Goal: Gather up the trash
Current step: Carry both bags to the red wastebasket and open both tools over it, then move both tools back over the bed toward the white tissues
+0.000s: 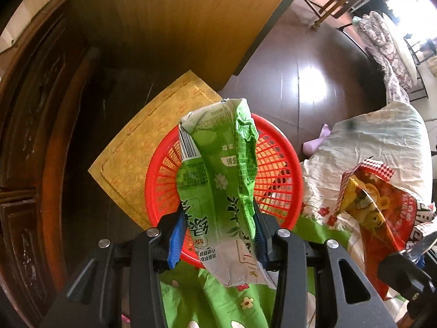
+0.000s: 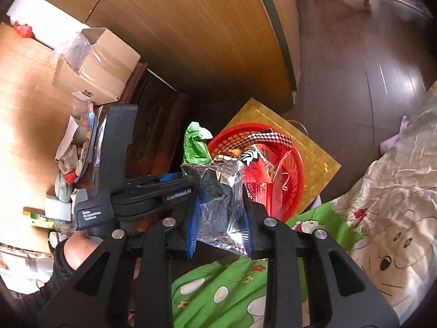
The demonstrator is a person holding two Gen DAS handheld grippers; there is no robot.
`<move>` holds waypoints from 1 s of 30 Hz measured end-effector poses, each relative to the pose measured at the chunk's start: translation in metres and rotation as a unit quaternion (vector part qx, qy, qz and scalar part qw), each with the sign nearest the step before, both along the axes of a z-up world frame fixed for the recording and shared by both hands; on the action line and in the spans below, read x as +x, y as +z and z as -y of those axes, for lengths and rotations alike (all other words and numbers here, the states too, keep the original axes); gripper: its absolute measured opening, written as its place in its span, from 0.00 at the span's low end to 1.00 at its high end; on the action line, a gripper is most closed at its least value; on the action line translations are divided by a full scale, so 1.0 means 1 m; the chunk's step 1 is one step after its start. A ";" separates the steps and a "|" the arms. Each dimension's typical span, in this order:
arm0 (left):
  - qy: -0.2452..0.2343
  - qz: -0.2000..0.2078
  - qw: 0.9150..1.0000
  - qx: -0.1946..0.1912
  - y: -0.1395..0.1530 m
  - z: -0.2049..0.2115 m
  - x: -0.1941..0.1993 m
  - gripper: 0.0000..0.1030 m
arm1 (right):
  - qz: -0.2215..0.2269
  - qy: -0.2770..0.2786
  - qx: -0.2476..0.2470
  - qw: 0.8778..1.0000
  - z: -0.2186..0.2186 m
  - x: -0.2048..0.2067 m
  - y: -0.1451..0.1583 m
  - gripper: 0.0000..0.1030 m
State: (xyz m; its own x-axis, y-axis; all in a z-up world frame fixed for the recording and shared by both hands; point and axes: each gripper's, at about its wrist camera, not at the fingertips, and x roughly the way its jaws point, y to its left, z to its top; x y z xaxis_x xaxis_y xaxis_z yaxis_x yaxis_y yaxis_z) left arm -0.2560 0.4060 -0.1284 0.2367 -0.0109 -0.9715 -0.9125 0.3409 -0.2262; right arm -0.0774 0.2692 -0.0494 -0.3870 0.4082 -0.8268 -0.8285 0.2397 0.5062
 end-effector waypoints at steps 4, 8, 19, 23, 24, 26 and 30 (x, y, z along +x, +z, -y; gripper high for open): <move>0.019 -0.012 1.000 -0.005 -0.007 -0.006 -0.004 0.63 | -0.017 -0.005 -0.008 1.000 -0.003 0.003 -0.008 0.43; 0.038 -0.028 0.999 0.022 0.001 -0.008 -0.011 0.76 | -0.020 -0.012 0.012 1.000 -0.002 0.007 -0.003 0.62; 0.049 -0.026 0.998 0.012 0.012 -0.002 -0.021 0.76 | 0.013 -0.020 0.016 1.000 0.011 0.007 0.003 0.62; 0.033 -0.026 0.999 0.022 0.019 0.005 -0.013 0.76 | 0.043 -0.027 0.024 0.998 0.019 0.006 0.012 0.62; 0.028 -0.027 0.999 0.027 0.024 0.008 -0.011 0.76 | 0.048 -0.031 0.028 0.998 0.023 0.007 0.015 0.62; 0.019 -0.024 0.999 0.033 0.031 0.013 -0.005 0.76 | 0.049 -0.042 0.043 0.997 0.033 0.010 0.025 0.62; -0.001 -0.014 0.999 0.051 0.053 0.024 0.008 0.80 | 0.061 -0.054 0.069 0.994 0.062 0.017 0.049 0.65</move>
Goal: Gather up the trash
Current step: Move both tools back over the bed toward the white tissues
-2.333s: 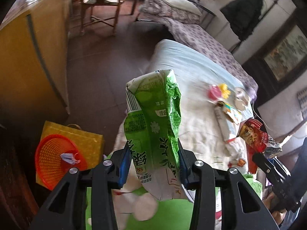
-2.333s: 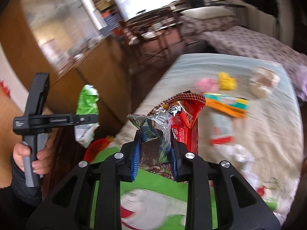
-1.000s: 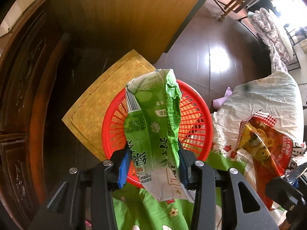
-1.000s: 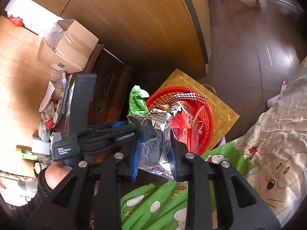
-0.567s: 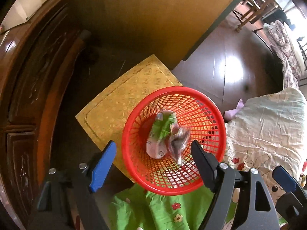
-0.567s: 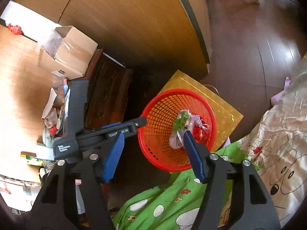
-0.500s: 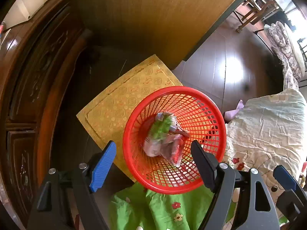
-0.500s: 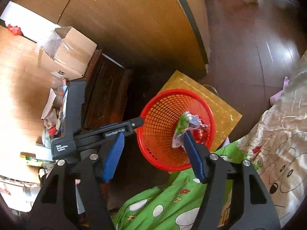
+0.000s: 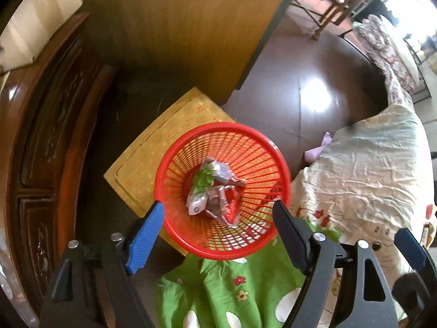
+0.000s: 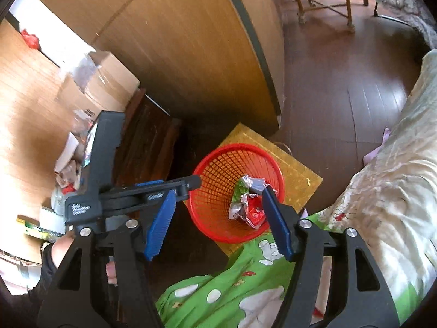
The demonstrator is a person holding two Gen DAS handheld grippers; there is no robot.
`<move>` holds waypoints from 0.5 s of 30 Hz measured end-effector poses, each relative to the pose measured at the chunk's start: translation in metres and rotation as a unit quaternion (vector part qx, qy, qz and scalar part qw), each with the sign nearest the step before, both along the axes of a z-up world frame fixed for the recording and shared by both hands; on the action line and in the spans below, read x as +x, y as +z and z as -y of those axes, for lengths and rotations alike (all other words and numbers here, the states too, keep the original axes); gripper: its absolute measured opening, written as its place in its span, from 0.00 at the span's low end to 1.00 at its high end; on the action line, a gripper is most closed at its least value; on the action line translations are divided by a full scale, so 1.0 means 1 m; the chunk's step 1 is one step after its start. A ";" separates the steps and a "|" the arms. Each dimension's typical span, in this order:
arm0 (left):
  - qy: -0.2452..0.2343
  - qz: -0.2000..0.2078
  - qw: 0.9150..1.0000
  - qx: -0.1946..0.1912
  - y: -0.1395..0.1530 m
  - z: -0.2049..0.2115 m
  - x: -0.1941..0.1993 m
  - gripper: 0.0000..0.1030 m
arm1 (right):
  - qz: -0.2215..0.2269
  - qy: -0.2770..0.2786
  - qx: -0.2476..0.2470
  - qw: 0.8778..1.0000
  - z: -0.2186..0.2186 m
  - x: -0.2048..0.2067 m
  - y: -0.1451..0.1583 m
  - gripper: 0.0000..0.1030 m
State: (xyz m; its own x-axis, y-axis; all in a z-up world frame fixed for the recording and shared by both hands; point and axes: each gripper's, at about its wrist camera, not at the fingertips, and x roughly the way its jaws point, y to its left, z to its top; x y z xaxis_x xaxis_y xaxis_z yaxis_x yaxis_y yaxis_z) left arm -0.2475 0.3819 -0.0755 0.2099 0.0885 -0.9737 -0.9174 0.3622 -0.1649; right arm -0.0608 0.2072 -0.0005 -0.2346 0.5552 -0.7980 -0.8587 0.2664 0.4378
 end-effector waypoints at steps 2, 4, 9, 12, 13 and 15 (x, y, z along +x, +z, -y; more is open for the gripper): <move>-0.007 0.009 1.000 0.008 0.011 0.007 0.008 0.81 | 0.024 -0.003 0.015 1.000 0.022 0.004 0.017 0.72; -0.018 0.020 1.000 0.015 0.023 0.013 0.018 0.83 | 0.049 -0.014 0.027 0.998 0.043 0.010 0.030 0.76; -0.065 0.038 0.996 0.038 0.051 0.042 0.054 0.84 | 0.079 -0.088 0.041 0.992 0.110 0.050 0.053 0.81; -0.097 0.046 0.993 0.047 0.064 0.063 0.078 0.85 | 0.095 -0.129 0.034 0.986 0.146 0.072 0.057 0.81; -0.106 0.048 0.992 0.050 0.067 0.069 0.085 0.85 | 0.100 -0.140 0.032 0.984 0.155 0.077 0.057 0.81; -0.127 0.053 0.989 0.056 0.074 0.085 0.102 0.85 | 0.109 -0.166 0.031 0.980 0.179 0.088 0.057 0.83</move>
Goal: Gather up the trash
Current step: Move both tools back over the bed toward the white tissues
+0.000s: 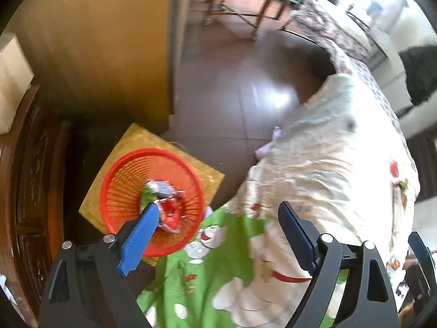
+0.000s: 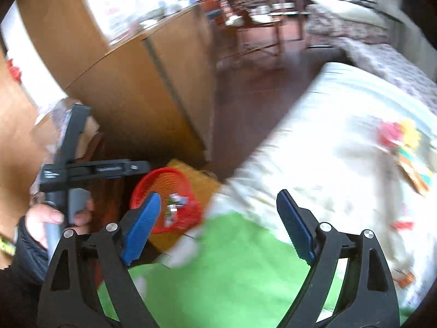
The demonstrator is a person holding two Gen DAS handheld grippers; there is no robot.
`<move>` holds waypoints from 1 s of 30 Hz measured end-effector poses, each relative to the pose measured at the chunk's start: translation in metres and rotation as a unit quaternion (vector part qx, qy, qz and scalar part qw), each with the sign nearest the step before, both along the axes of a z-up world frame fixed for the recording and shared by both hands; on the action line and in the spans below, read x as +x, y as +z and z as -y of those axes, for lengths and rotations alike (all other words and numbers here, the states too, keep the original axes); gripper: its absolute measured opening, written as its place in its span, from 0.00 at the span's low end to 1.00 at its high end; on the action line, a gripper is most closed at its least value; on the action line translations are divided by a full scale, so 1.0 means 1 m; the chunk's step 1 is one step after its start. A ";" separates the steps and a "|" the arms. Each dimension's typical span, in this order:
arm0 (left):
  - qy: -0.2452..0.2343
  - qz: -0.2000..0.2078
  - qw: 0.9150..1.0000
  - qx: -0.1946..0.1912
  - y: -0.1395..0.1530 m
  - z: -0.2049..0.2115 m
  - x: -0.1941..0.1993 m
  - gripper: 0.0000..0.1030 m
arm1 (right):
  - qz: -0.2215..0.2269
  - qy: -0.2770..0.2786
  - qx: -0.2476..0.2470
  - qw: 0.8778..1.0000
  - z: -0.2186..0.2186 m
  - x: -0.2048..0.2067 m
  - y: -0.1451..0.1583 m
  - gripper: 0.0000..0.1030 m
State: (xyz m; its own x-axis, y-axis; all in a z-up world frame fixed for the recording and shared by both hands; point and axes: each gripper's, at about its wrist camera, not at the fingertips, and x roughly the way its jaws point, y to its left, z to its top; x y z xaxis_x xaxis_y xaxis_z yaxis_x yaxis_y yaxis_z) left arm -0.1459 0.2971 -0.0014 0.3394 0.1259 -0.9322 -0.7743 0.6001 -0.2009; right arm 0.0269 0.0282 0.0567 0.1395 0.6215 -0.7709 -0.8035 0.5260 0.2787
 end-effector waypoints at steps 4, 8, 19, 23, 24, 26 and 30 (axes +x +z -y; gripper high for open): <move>-0.033 0.003 0.999 0.008 0.007 0.028 0.027 0.85 | -0.004 -0.043 0.000 0.999 0.036 0.019 -0.005 0.84; -0.072 0.000 0.997 0.014 0.012 0.059 0.052 0.85 | -0.002 -0.080 -0.002 0.997 0.068 0.034 -0.012 0.85; -0.144 0.012 0.989 0.026 0.024 0.118 0.103 0.86 | 0.019 -0.177 0.031 0.984 0.147 0.068 -0.015 0.93; -0.165 0.019 0.986 0.021 0.024 0.136 0.121 0.86 | -0.010 -0.222 0.034 0.974 0.176 0.085 -0.021 0.93; -0.171 0.020 0.985 0.021 0.023 0.142 0.126 0.86 | -0.010 -0.230 0.024 0.973 0.182 0.089 -0.024 0.93; -0.182 0.022 0.983 0.021 0.023 0.152 0.138 0.86 | -0.007 -0.240 0.006 0.971 0.193 0.095 -0.027 0.93; -0.211 0.026 0.977 0.018 0.019 0.176 0.161 0.86 | -0.013 -0.251 -0.034 0.967 0.209 0.107 -0.040 0.93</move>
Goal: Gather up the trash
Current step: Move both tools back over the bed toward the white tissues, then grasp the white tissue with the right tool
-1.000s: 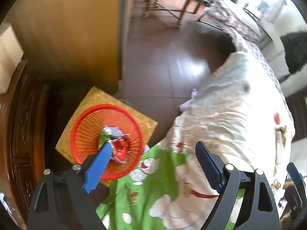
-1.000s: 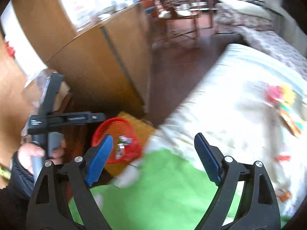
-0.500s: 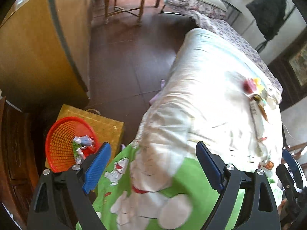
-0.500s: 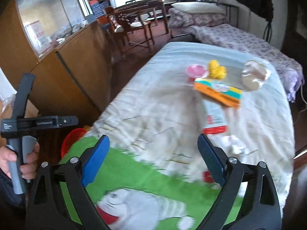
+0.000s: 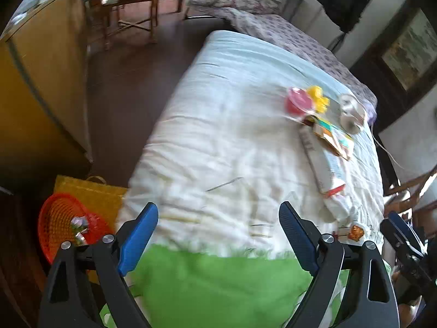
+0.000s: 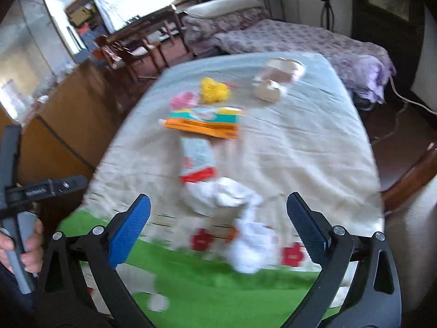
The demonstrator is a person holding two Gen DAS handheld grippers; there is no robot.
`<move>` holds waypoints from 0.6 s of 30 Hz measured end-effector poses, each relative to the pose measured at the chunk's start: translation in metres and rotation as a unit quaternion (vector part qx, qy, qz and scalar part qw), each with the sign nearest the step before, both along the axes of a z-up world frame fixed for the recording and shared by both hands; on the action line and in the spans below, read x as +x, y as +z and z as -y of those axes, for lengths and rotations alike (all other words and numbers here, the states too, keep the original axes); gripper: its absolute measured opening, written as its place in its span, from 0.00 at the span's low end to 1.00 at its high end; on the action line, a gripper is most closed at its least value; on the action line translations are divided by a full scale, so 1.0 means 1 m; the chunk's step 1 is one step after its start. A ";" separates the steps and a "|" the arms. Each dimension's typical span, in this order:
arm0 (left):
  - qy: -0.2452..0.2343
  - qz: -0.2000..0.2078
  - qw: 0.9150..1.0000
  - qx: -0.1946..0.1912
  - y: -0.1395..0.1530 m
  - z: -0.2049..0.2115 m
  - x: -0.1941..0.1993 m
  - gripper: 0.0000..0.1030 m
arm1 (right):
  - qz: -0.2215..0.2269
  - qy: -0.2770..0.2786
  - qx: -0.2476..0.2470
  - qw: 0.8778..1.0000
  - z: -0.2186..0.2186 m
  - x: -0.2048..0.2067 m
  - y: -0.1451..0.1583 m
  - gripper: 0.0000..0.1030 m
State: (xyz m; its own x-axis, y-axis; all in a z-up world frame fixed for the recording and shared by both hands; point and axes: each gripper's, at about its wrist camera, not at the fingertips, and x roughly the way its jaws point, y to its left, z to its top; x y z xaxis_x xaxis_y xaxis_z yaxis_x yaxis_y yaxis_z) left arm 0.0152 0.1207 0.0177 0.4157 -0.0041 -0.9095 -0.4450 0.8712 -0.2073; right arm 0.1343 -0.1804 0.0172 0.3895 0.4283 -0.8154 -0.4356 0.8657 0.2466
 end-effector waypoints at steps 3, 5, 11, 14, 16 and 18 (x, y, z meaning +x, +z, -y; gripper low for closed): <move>-0.019 -0.003 1.000 -0.003 -0.007 0.017 0.017 0.86 | -0.010 0.007 -0.011 1.000 0.007 0.003 -0.005 0.93; -0.030 -0.005 1.000 -0.006 -0.012 0.026 0.026 0.86 | -0.008 0.024 -0.024 0.999 0.006 0.002 -0.008 0.93; -0.050 -0.016 0.999 0.001 -0.033 0.041 0.045 0.86 | -0.017 0.054 -0.063 0.996 -0.005 -0.005 -0.021 0.93; -0.048 -0.021 0.999 -0.002 -0.041 0.042 0.047 0.86 | -0.026 0.059 -0.081 0.995 -0.009 -0.007 -0.027 0.92; -0.040 -0.014 0.999 -0.003 -0.041 0.040 0.045 0.86 | -0.031 0.063 -0.094 0.993 -0.012 -0.009 -0.031 0.92; -0.034 -0.003 0.999 -0.003 -0.042 0.039 0.042 0.86 | -0.033 0.069 -0.108 0.991 -0.016 -0.013 -0.034 0.89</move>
